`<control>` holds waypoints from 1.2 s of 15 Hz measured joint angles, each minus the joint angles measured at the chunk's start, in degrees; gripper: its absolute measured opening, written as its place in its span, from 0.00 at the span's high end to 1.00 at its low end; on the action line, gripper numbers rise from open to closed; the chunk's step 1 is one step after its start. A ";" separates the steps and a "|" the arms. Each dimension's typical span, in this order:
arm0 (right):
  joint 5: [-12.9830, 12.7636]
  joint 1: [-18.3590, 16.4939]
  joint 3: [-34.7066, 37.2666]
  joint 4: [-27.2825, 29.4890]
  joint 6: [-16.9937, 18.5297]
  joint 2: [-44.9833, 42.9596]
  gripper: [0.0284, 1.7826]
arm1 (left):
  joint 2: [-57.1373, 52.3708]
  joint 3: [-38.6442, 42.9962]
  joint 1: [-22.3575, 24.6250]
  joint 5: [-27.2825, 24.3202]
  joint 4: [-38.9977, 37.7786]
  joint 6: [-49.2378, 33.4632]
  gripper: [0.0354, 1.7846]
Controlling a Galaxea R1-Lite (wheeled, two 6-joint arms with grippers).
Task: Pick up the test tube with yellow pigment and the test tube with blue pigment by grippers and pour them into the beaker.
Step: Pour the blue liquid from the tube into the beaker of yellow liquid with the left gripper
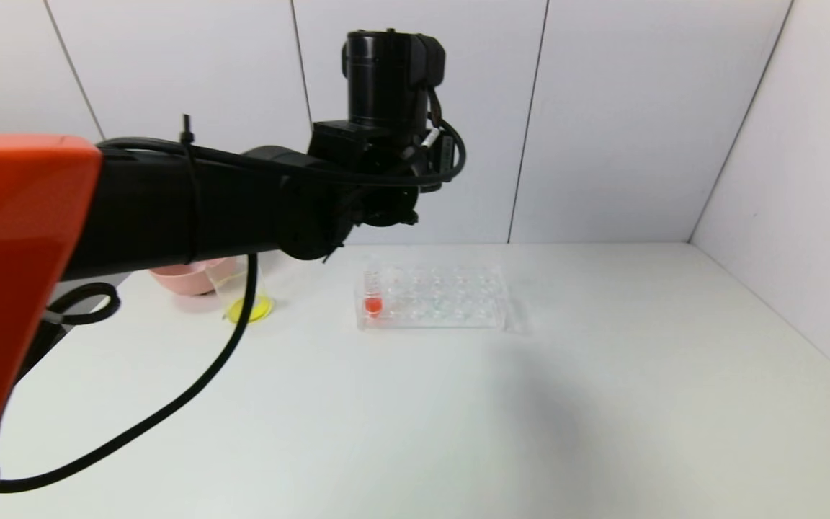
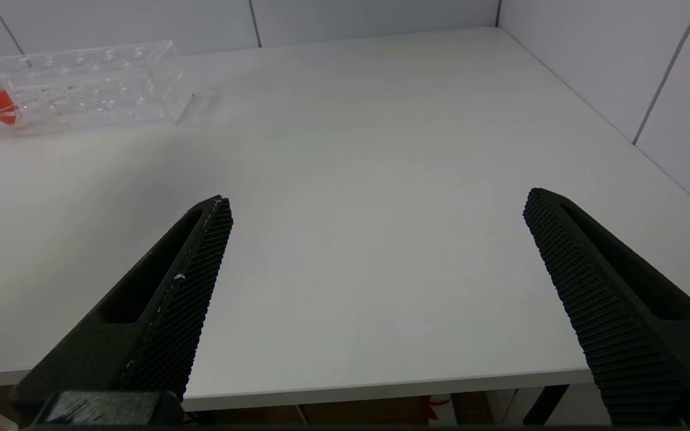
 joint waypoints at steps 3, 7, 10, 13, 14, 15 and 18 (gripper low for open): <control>0.00 0.00 0.00 0.00 0.00 0.00 0.00 | -6.23 6.95 5.35 -0.84 -0.21 0.37 0.74; -0.01 0.00 0.00 0.00 0.00 0.00 0.00 | -13.12 15.12 14.31 -6.45 -0.35 0.48 0.74; -0.01 0.00 0.00 -0.02 0.00 0.00 0.00 | -16.53 20.15 22.19 -11.82 -1.40 0.48 0.74; 0.00 0.00 0.00 0.00 0.00 0.00 0.00 | -18.15 23.24 30.44 -17.31 -3.90 1.68 0.74; 0.00 0.00 0.00 -0.02 -0.02 0.00 0.00 | -18.43 24.72 33.13 -19.50 -5.12 1.85 0.74; 0.00 0.00 0.00 -0.02 0.00 0.00 0.00 | -18.63 26.27 35.36 -21.33 -6.78 1.94 0.74; 0.00 0.00 0.00 0.00 0.00 0.00 0.00 | -18.76 29.00 40.94 -25.95 -10.72 2.24 0.74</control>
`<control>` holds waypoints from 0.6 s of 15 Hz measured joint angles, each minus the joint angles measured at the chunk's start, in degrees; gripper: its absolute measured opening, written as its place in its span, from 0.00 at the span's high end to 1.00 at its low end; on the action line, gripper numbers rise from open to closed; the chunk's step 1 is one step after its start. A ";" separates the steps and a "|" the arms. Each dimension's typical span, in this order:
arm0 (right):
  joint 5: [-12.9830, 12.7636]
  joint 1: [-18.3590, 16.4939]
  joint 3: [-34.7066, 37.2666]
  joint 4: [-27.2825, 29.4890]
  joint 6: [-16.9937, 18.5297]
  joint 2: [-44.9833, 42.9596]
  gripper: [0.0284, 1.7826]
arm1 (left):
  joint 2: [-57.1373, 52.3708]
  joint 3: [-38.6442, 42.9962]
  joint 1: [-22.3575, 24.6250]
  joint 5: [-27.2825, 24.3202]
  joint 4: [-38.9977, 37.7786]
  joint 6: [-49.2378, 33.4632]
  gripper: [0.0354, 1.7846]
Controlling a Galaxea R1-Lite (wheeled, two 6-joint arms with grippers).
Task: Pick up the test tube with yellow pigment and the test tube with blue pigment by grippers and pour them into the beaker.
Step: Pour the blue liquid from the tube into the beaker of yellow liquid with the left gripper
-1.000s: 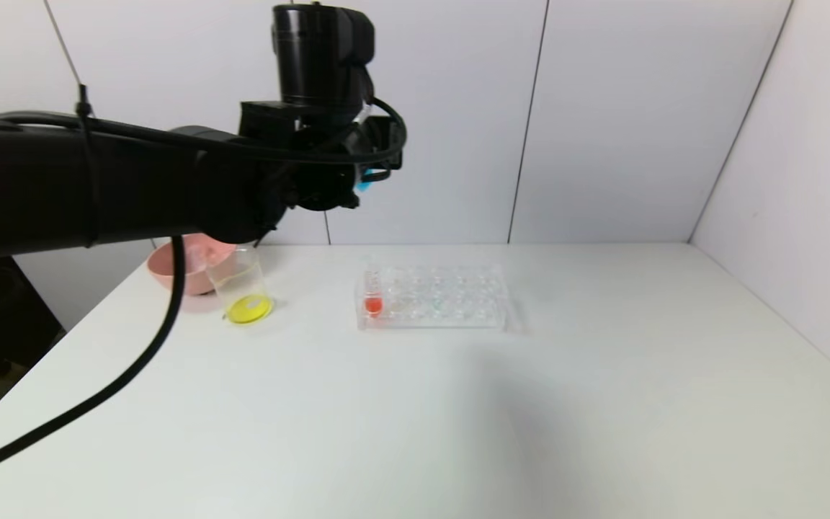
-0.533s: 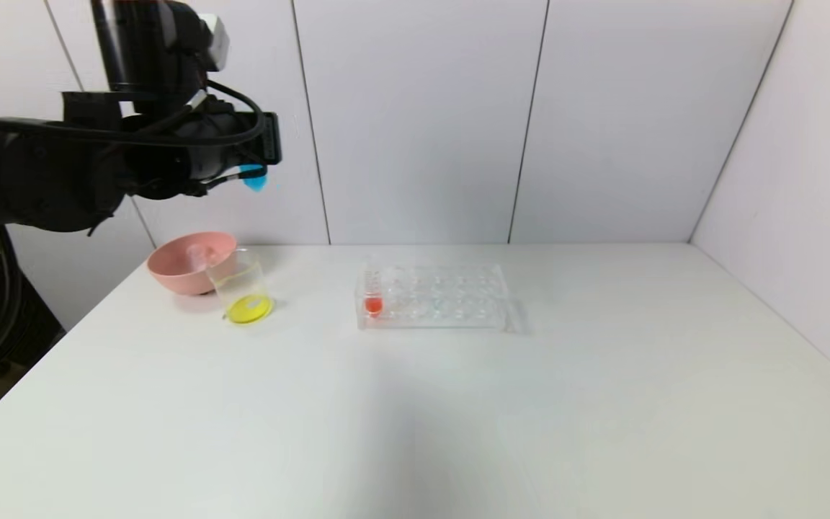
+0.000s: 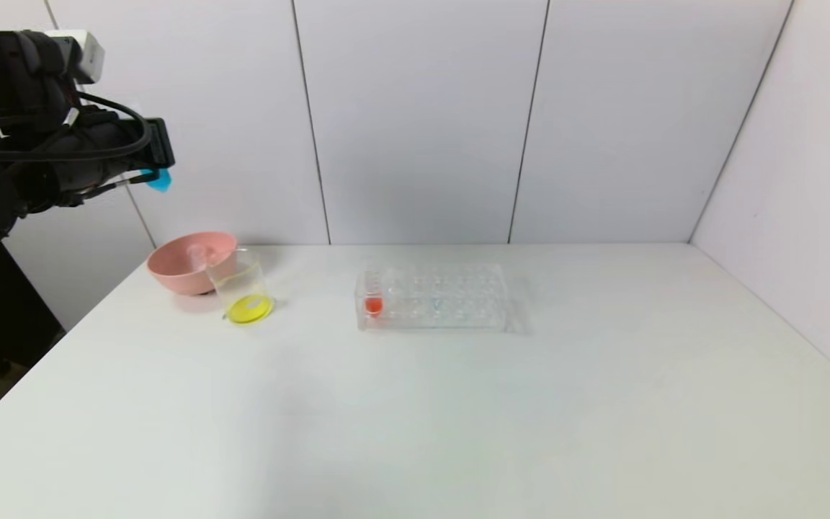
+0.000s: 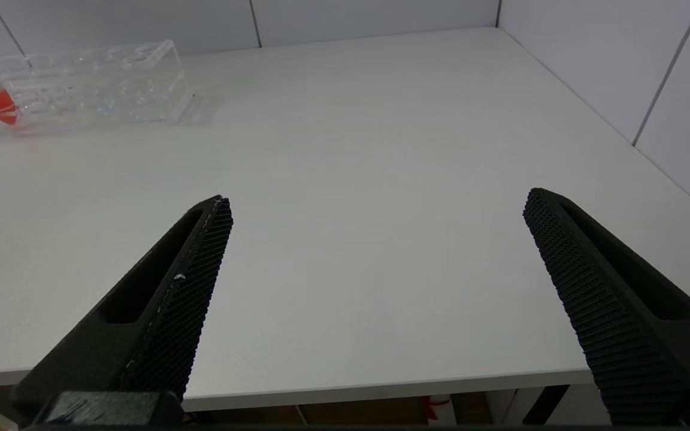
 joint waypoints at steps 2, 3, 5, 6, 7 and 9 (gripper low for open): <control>0.00 0.00 0.00 0.00 0.00 0.00 0.00 | 0.49 0.22 2.68 -3.51 -0.17 0.07 0.74; 0.00 0.00 0.00 0.00 0.00 0.00 0.00 | 0.85 0.17 3.84 -5.13 -0.22 0.07 0.74; 0.00 0.00 0.00 0.00 0.00 0.00 0.00 | 1.57 -0.06 5.96 -7.42 -0.26 0.10 0.74; 0.00 0.00 0.00 0.00 -0.02 0.00 0.00 | 1.97 -0.11 7.18 -8.52 -0.26 0.28 0.74; -0.01 0.00 0.00 0.00 0.00 0.00 0.00 | 2.28 -0.11 8.36 -9.80 -0.22 0.98 0.74; 0.00 0.00 0.00 0.00 0.00 0.00 0.00 | 2.83 -0.49 10.59 -13.53 0.30 3.27 0.74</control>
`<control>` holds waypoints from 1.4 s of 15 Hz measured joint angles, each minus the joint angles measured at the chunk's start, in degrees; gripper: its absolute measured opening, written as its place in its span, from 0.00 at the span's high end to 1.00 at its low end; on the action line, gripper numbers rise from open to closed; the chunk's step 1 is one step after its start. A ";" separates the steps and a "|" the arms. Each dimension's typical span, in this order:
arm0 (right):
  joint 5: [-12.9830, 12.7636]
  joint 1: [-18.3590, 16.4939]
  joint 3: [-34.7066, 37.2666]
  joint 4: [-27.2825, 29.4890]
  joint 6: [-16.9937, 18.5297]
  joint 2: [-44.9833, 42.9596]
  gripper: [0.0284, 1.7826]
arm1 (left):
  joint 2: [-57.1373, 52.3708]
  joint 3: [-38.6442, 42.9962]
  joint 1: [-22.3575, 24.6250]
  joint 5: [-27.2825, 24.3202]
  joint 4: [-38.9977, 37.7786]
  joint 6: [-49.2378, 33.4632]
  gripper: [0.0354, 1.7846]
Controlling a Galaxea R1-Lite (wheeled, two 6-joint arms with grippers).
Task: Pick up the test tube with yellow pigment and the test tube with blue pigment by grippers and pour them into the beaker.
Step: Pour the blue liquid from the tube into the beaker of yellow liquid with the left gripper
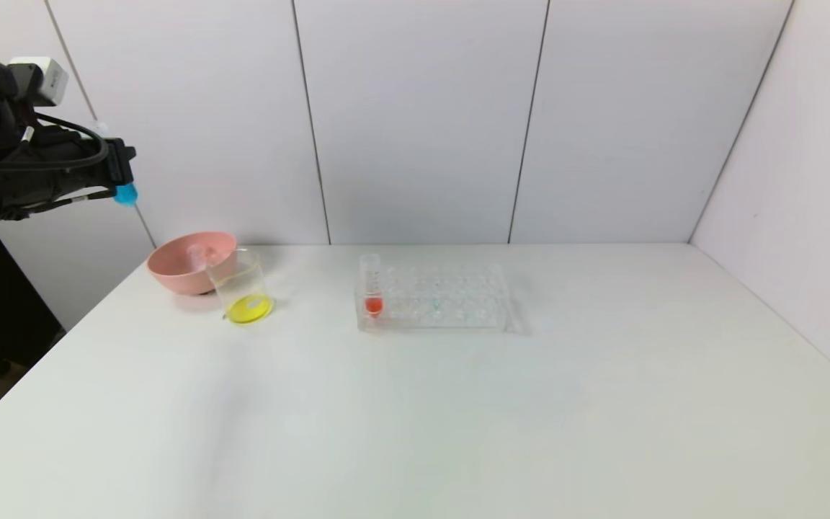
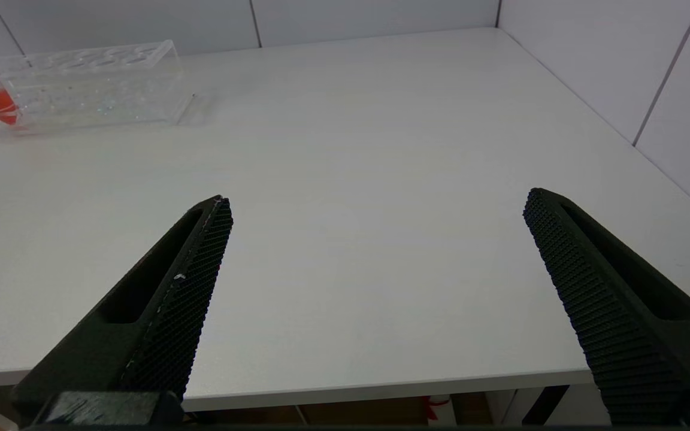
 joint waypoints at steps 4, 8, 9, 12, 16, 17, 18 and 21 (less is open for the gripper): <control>0.00 0.00 0.00 -0.02 0.00 0.00 0.00 | 2.27 -2.74 3.43 -9.45 1.49 4.00 0.74; 0.00 0.00 0.00 0.01 0.00 0.00 0.00 | 4.64 -4.34 5.02 -15.35 4.66 8.55 0.74; 0.00 0.00 0.00 -0.02 0.00 0.00 0.00 | 5.22 -6.05 5.22 -16.86 7.02 9.70 0.74; 0.00 0.00 0.00 -0.02 -0.02 0.00 0.00 | 7.47 -13.41 5.85 -21.22 17.05 16.68 0.74; 0.00 0.00 0.00 0.00 0.00 0.00 0.00 | 12.06 -25.20 6.34 -28.44 30.37 25.77 0.74; 0.00 0.00 0.00 0.01 0.00 0.00 0.00 | 13.19 -27.54 6.42 -30.15 33.48 28.00 0.74; -0.01 0.00 0.00 0.01 0.00 0.00 0.00 | 14.36 -29.83 6.60 -31.52 36.84 30.48 0.74; 0.00 0.00 0.00 0.01 -0.02 0.00 0.00 | 17.20 -37.19 7.40 -35.34 48.97 38.53 0.74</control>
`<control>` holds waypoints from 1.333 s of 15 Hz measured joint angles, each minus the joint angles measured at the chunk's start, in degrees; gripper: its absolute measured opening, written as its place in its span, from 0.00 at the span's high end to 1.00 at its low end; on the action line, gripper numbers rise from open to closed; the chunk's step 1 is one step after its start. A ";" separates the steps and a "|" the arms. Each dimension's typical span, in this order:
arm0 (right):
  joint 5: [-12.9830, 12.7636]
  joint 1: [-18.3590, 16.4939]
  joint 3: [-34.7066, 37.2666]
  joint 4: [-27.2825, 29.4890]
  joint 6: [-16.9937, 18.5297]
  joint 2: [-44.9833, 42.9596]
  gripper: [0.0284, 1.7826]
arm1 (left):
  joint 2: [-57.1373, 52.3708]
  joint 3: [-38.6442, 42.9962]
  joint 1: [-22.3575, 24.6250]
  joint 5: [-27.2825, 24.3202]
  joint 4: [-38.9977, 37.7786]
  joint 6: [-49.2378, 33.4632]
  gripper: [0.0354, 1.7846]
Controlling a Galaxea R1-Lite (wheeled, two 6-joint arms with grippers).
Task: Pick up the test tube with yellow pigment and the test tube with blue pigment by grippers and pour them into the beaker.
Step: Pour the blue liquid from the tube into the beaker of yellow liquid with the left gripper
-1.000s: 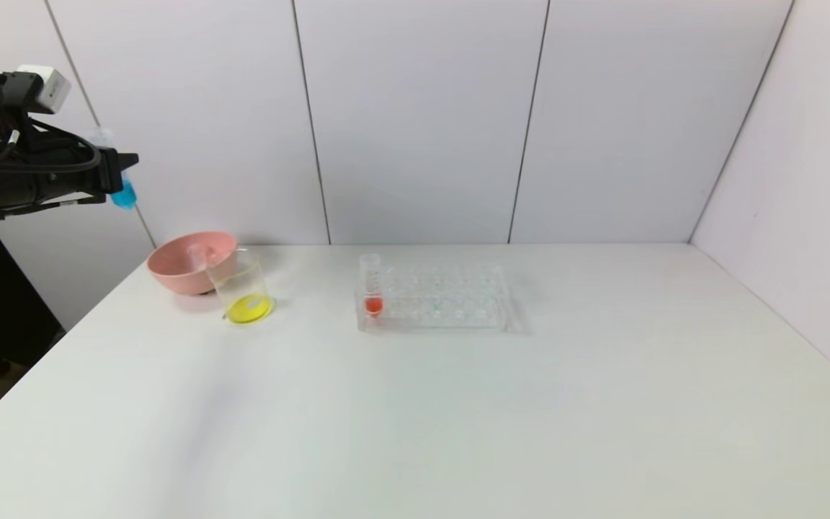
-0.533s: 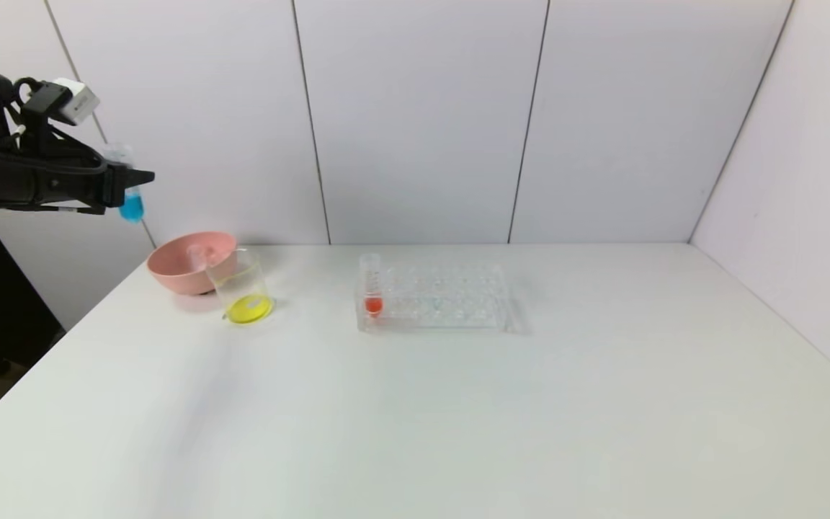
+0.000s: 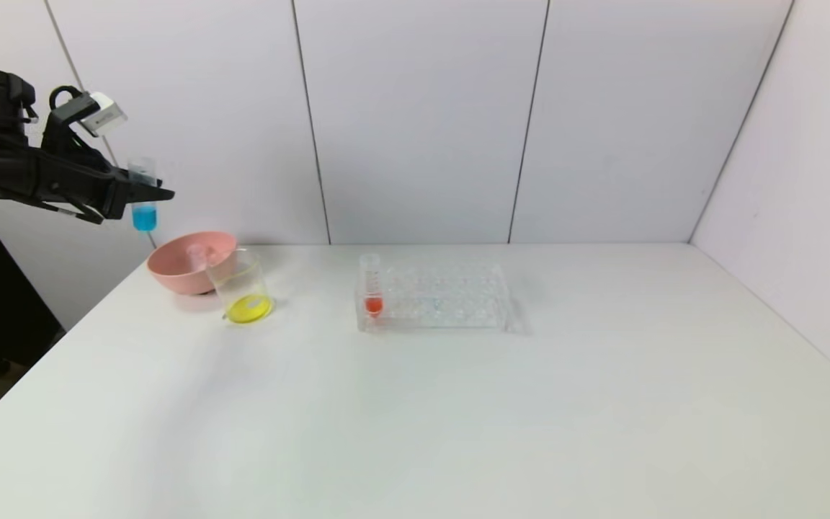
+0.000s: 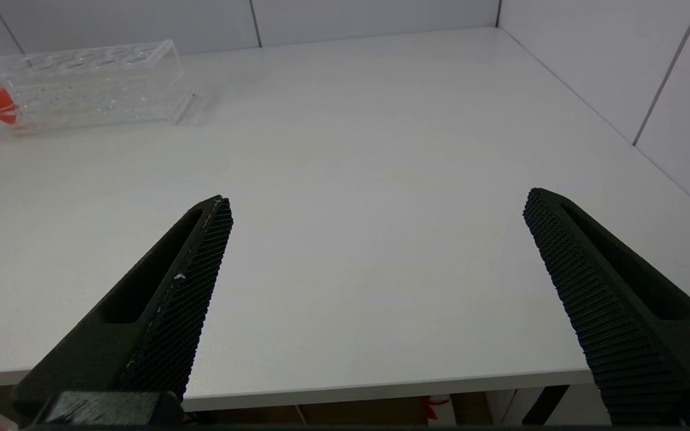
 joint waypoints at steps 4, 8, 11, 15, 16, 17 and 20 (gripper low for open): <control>-0.06 0.00 0.00 -0.01 0.02 0.00 0.00 | 1.72 -2.95 0.96 -0.51 12.00 9.26 0.74; -0.06 0.00 0.00 -0.01 0.00 0.00 0.00 | 1.68 -3.17 1.10 2.22 15.96 13.34 0.74; -0.09 0.00 0.00 -0.01 0.02 0.00 0.00 | 0.91 -3.17 2.06 6.01 21.28 20.68 0.74; -0.06 0.00 0.00 -0.01 0.00 0.00 0.00 | 0.52 -3.17 1.49 11.08 21.81 26.12 0.74; -0.09 0.00 0.00 0.00 0.02 0.00 0.00 | 0.61 -3.17 1.23 11.78 21.75 26.65 0.74; -0.09 0.00 0.00 -0.01 0.02 0.00 0.00 | 0.80 -3.17 0.82 12.39 21.72 27.10 0.74; -0.09 0.00 0.00 0.00 0.04 0.00 0.00 | 1.44 -3.17 -0.30 13.48 21.33 29.93 0.74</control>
